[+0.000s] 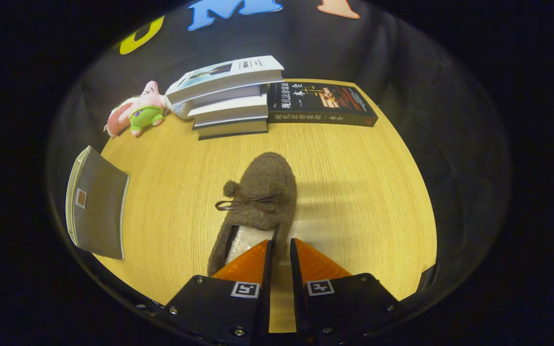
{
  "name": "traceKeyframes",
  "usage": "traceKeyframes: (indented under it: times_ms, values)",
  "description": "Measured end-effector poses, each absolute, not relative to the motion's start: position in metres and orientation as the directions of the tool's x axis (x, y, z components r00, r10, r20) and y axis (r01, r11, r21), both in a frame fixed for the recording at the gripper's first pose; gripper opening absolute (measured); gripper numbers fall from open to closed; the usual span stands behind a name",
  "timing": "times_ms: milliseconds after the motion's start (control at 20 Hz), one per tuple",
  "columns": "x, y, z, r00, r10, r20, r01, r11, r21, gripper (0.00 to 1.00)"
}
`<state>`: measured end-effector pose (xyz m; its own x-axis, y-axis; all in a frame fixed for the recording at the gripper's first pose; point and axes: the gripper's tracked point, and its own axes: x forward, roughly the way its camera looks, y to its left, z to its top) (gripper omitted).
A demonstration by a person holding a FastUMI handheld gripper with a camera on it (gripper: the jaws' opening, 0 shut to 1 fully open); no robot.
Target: Open the storage box then place both shoes into the box .Put the left shoe in first, then the right shoe, with the right side of both shoes facing outward in a uniform manner.
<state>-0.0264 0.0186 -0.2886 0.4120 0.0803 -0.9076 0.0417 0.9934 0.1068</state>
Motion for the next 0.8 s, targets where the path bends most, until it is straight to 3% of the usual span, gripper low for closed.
traceKeyframes:
  times_ms: [800]
  values:
    - [-0.011,0.024,-0.304,0.312,-0.033,-0.95,0.078,0.997,-0.009,0.21]
